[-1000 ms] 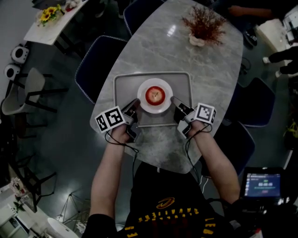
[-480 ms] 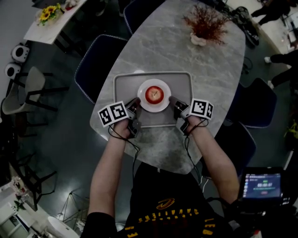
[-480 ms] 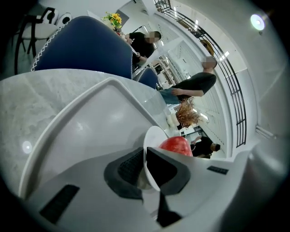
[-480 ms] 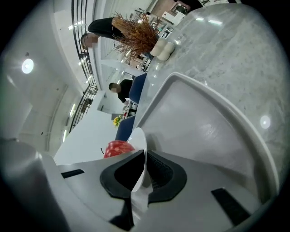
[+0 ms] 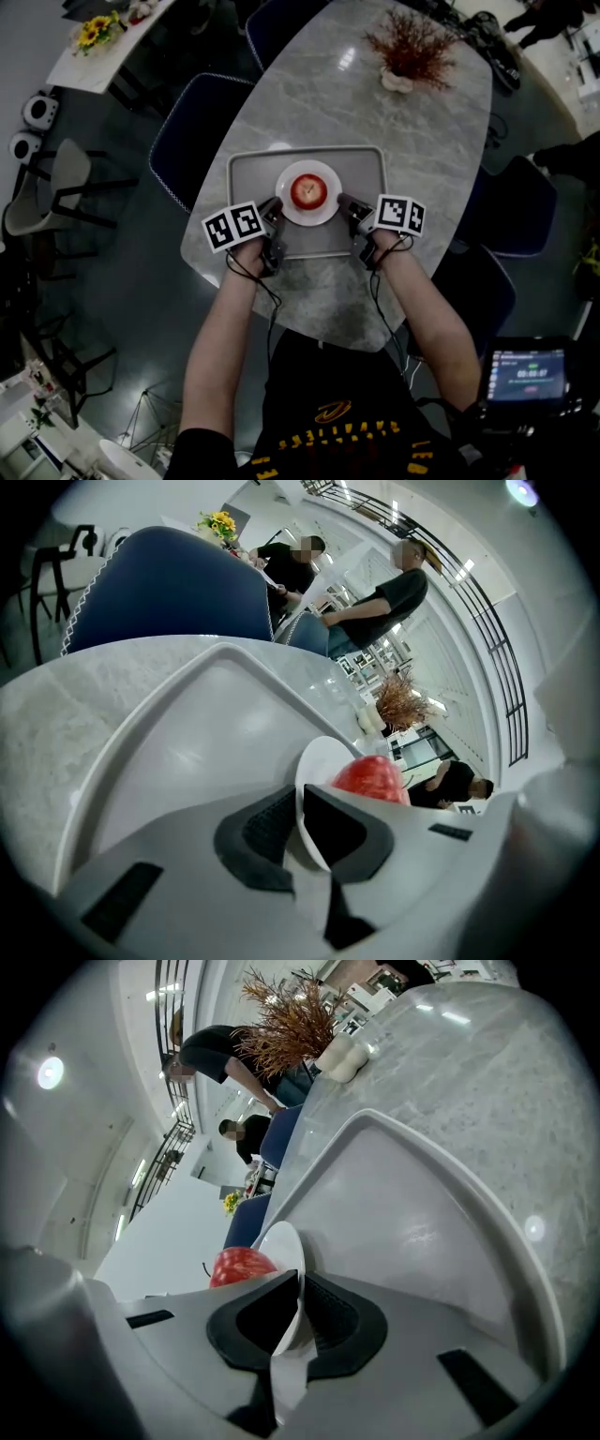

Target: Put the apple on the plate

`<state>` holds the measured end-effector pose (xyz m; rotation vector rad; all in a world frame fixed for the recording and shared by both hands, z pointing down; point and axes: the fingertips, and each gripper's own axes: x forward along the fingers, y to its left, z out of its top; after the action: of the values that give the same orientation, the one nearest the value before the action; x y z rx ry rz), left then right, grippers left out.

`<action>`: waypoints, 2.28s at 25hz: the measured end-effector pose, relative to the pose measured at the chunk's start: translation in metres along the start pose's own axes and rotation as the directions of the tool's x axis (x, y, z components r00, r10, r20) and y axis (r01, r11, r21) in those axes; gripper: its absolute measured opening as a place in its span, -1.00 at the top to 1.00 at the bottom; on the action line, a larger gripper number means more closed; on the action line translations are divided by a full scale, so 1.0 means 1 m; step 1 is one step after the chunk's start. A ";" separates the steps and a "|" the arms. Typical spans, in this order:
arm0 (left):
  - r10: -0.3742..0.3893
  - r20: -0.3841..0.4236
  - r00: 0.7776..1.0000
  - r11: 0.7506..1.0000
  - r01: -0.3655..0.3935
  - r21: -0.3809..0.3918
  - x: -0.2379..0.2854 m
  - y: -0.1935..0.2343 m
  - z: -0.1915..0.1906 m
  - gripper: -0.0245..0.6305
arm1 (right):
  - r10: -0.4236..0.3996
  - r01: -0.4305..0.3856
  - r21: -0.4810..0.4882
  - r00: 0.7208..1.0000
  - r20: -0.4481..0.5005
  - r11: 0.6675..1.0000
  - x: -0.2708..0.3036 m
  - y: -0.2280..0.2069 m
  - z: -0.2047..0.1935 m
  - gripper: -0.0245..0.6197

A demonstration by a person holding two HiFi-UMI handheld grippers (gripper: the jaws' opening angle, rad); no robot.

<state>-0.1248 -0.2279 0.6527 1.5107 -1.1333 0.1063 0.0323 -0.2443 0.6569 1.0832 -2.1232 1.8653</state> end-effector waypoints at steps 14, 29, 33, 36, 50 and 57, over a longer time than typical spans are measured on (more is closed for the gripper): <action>0.107 -0.023 0.994 0.984 -0.103 0.147 0.008 0.004 -0.003 0.85 | -0.120 0.106 -0.198 0.991 -0.064 0.974 0.005 -0.007 -0.003 0.84; 0.116 0.141 0.983 0.937 -0.156 0.311 -0.020 -0.011 0.021 0.85 | -0.268 0.249 -0.550 0.962 0.048 0.797 -0.009 -0.009 0.025 0.84; 0.099 0.131 0.986 0.941 -0.136 0.311 -0.020 -0.017 0.011 0.85 | -0.271 0.252 -0.520 0.962 0.040 0.816 -0.008 -0.020 0.025 0.83; 0.084 0.135 0.987 0.943 -0.123 0.309 -0.021 -0.023 0.008 0.85 | -0.279 0.261 -0.500 0.959 0.040 0.826 -0.009 -0.026 0.026 0.83; 0.008 0.169 0.986 0.945 -0.062 0.322 -0.054 -0.054 -0.009 0.85 | -0.155 0.194 -0.534 0.981 0.117 0.823 -0.044 0.026 0.020 0.84; -0.158 0.176 0.972 0.901 0.069 0.428 -0.101 -0.103 -0.041 0.91 | 0.050 0.023 -0.594 0.993 0.107 0.804 -0.088 0.091 -0.016 0.84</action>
<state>-0.0863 -0.1530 0.5286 2.0078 -1.2357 0.1199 0.0394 -0.1932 0.5404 1.0282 -2.5189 1.0040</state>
